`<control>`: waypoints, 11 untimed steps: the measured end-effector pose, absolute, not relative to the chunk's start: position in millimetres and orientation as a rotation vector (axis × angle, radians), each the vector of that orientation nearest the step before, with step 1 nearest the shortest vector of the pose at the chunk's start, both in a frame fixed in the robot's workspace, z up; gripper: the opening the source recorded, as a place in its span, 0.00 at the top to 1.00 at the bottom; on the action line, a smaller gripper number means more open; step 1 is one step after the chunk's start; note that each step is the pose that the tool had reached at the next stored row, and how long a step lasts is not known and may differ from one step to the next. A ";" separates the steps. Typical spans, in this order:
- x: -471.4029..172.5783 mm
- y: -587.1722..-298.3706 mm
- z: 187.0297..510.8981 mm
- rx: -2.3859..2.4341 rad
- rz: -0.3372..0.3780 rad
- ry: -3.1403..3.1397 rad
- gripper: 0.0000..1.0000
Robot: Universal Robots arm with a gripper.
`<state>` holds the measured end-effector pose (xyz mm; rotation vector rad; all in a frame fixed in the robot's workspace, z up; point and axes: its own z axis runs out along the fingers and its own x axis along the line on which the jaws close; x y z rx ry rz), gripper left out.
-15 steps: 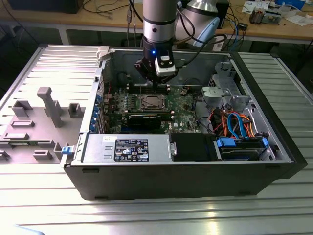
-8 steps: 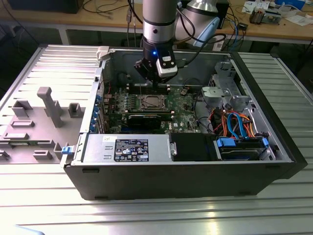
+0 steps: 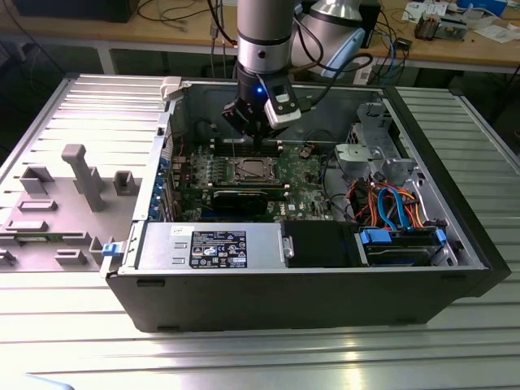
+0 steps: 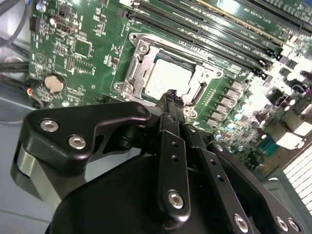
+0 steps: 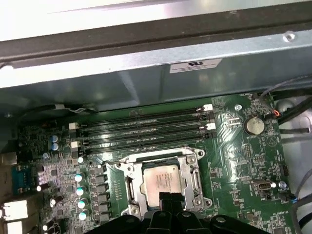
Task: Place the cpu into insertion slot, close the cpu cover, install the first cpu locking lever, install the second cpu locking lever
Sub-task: 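Install the first cpu locking lever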
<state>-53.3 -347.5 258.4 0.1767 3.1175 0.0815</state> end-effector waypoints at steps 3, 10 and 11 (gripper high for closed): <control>-53.5 -347.5 258.0 0.121 0.082 3.121 0.89; -58.8 -347.5 257.9 0.116 0.082 3.120 0.89; -58.8 -347.5 257.9 0.116 0.082 3.121 0.89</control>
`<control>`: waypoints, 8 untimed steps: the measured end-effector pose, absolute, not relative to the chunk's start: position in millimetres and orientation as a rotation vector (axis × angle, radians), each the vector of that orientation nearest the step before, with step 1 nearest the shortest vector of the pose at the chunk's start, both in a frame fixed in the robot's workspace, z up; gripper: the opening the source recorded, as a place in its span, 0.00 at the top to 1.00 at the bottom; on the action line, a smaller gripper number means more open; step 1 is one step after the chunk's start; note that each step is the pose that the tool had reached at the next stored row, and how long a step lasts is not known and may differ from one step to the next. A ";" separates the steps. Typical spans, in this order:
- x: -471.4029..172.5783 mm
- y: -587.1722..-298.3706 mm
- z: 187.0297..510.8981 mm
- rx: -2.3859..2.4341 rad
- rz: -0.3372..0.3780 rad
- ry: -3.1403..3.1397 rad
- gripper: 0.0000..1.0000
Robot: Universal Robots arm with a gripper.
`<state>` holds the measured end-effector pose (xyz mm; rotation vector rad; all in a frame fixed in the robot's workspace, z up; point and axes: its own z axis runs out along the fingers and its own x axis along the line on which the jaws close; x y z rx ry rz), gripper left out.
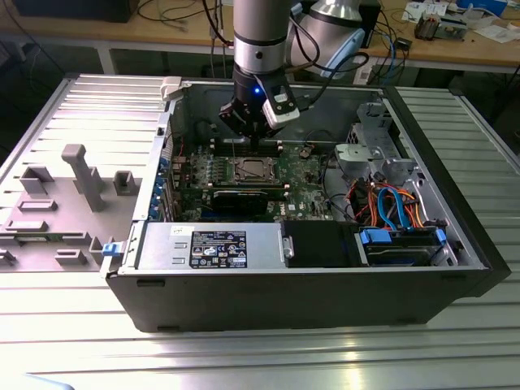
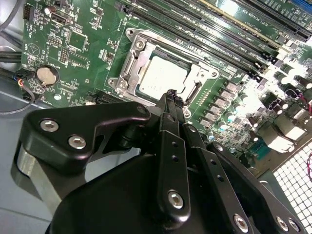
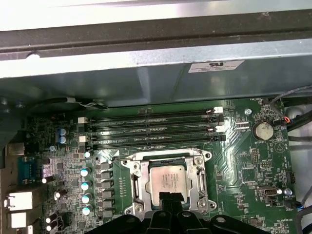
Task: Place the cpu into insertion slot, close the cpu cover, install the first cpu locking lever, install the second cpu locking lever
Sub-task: 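Install the first cpu locking lever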
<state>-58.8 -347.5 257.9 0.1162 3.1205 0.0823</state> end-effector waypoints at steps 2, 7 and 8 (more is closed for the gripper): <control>-58.9 -347.5 257.9 0.116 0.082 3.121 0.89; -59.2 -347.5 257.9 0.116 0.082 3.120 0.89; -59.4 -347.5 257.9 0.109 0.082 3.121 0.89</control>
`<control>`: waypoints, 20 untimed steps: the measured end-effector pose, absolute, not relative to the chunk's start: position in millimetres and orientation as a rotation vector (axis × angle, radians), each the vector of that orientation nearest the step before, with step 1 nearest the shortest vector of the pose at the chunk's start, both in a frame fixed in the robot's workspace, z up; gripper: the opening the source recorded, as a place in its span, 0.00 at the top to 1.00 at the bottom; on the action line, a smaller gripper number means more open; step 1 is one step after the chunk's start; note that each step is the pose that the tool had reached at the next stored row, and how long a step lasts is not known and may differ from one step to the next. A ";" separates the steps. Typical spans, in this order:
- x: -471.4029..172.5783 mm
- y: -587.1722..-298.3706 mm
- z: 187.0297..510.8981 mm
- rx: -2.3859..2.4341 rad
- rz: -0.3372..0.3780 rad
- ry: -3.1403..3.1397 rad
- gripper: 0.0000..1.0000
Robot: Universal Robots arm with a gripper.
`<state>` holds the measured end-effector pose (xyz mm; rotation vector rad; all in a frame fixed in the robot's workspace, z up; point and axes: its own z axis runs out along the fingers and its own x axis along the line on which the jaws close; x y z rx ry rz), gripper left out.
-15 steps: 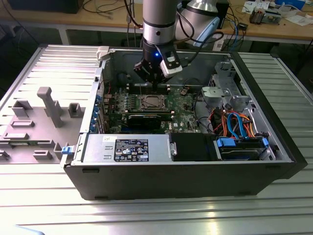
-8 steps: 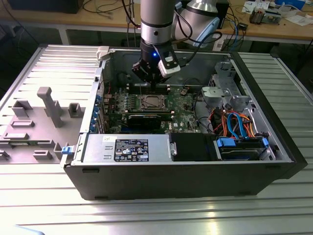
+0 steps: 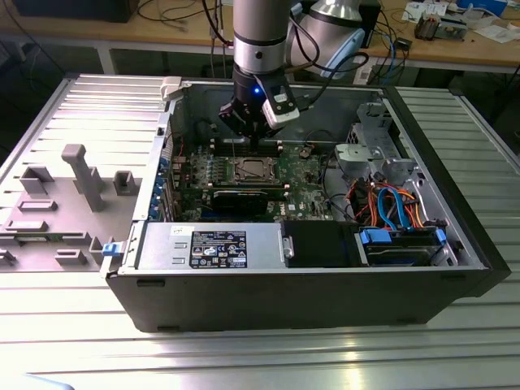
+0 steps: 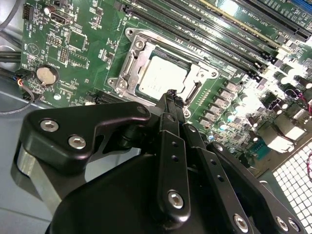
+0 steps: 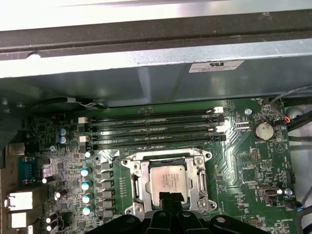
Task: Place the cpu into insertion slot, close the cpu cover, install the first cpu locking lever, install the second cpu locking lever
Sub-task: 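Install the first cpu locking lever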
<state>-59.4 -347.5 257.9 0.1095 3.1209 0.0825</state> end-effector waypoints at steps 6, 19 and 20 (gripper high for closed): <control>-59.5 -347.5 257.2 -0.028 0.083 3.125 0.89; -95.6 -347.5 256.8 -0.065 0.084 3.119 0.89; -98.1 -347.5 256.8 -0.066 0.084 3.119 0.89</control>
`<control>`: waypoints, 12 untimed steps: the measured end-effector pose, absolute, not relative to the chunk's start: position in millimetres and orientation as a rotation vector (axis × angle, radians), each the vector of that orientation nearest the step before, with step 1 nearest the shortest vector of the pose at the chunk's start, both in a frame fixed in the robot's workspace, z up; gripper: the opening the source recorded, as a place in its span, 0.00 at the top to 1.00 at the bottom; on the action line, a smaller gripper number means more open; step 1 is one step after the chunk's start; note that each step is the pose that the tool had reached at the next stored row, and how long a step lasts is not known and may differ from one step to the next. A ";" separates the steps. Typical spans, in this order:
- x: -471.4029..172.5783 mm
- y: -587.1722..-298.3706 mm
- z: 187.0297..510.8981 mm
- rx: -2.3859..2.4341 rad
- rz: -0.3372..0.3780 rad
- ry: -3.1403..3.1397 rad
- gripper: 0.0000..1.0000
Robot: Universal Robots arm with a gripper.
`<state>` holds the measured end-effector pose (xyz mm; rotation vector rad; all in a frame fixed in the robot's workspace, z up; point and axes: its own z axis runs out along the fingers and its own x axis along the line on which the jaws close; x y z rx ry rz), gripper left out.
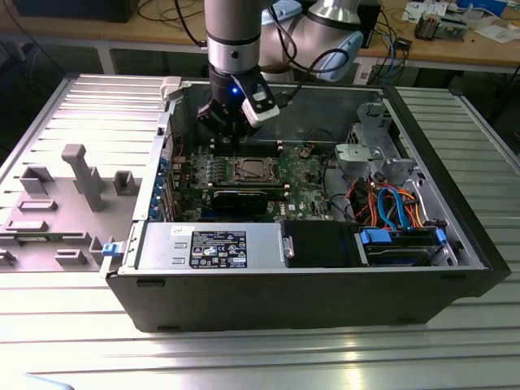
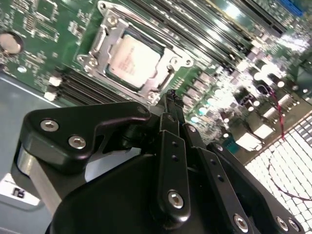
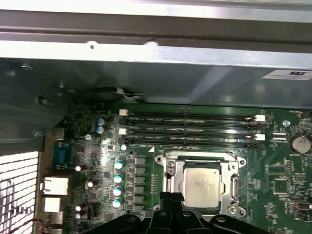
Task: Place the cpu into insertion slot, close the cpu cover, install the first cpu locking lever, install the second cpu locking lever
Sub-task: 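Install the first cpu locking lever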
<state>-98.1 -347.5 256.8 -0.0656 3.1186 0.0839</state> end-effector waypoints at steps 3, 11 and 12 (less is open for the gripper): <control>-107.0 -347.5 256.8 -0.066 0.084 3.118 0.89; -111.5 -341.6 256.8 -0.067 0.084 3.118 0.89; -112.0 -339.3 256.8 -0.067 0.084 3.118 0.89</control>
